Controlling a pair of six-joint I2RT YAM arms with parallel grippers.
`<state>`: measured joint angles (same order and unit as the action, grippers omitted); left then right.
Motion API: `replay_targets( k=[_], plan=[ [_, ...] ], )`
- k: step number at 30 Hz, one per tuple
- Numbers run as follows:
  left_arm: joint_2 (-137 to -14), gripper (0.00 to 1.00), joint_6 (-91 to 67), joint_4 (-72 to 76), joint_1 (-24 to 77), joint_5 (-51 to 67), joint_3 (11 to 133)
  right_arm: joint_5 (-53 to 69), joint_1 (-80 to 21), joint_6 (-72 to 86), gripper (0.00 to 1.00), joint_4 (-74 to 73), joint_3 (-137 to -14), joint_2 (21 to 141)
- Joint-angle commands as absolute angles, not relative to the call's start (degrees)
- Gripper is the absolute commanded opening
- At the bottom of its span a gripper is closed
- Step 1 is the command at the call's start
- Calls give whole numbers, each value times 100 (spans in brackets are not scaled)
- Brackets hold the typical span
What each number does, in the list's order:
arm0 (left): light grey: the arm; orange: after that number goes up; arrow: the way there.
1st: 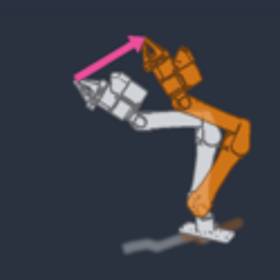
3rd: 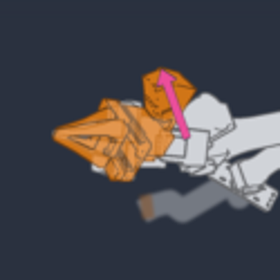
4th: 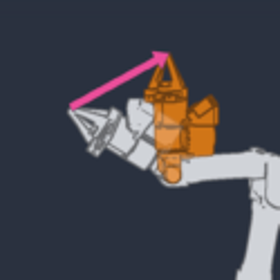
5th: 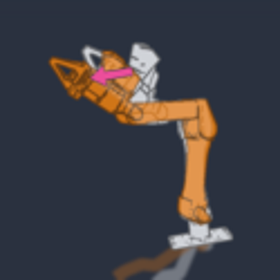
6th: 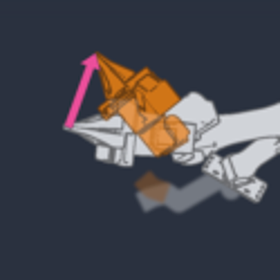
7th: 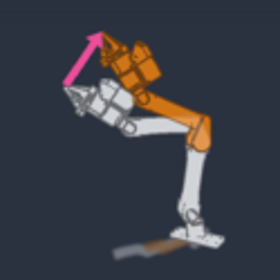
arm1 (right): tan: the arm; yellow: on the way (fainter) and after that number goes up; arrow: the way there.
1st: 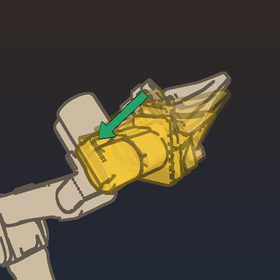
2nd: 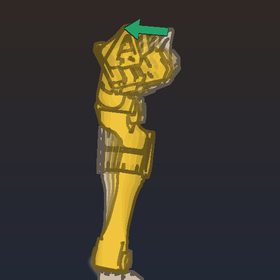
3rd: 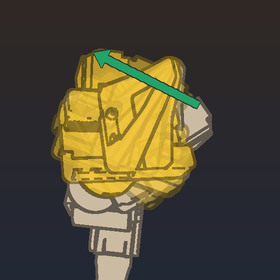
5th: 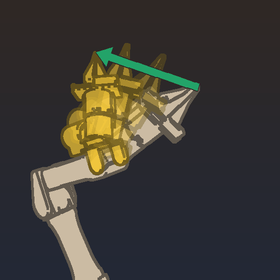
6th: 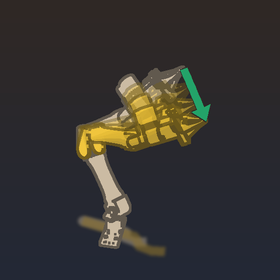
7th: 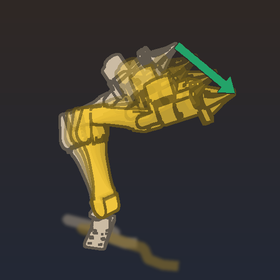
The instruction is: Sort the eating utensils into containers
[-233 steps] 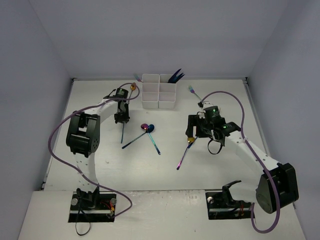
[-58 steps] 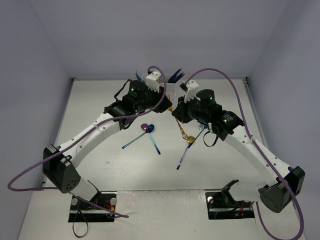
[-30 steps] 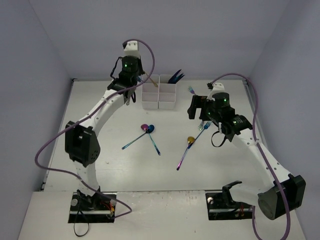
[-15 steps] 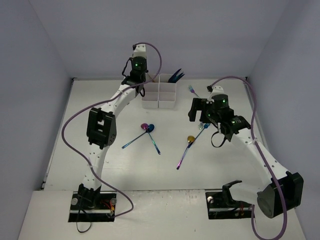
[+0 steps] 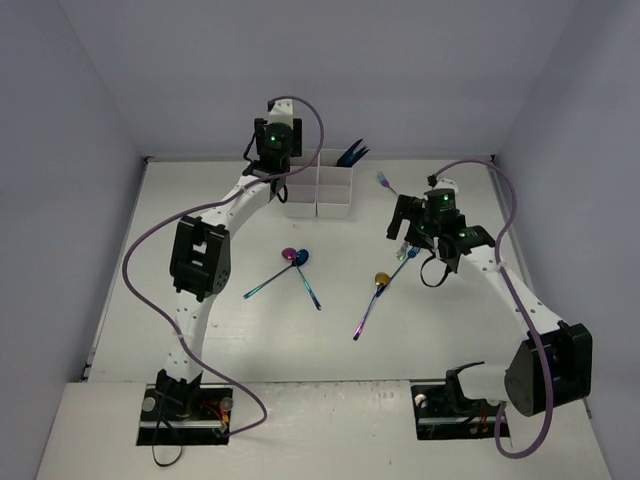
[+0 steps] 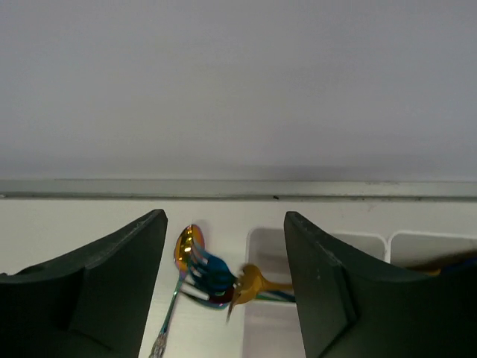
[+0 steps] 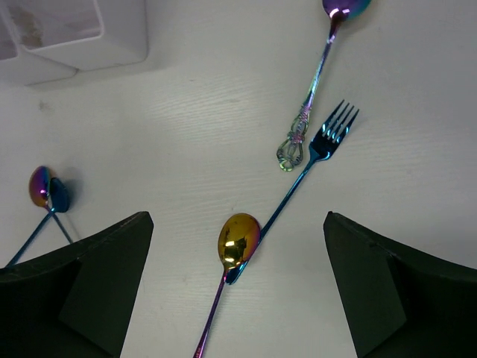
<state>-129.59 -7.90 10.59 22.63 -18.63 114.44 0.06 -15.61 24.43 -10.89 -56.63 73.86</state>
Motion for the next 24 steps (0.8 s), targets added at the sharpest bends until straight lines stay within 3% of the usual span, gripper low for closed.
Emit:
replay_targets(
  k=[1,4,9,19,24],
  plan=[
    [-11511,69,-782,1521,2284,-1570,11135,-541,-1512,3148,95,-1289,-5877,7877],
    [-10855,79,-857,1304,2357,-1361,10615,-613,-1508,3407,93,-1371,-5929,8259],
    [-9569,80,-1211,444,2444,-825,9562,-925,-1540,3823,87,-1371,-5933,8745],
    [-7515,80,-1609,-1688,2627,148,7397,-1329,-1739,4633,60,-1362,-6115,9632],
    [-6821,80,-1914,-2081,2637,476,6611,-1559,-1749,4841,47,-1357,-6242,9979]
  ],
)
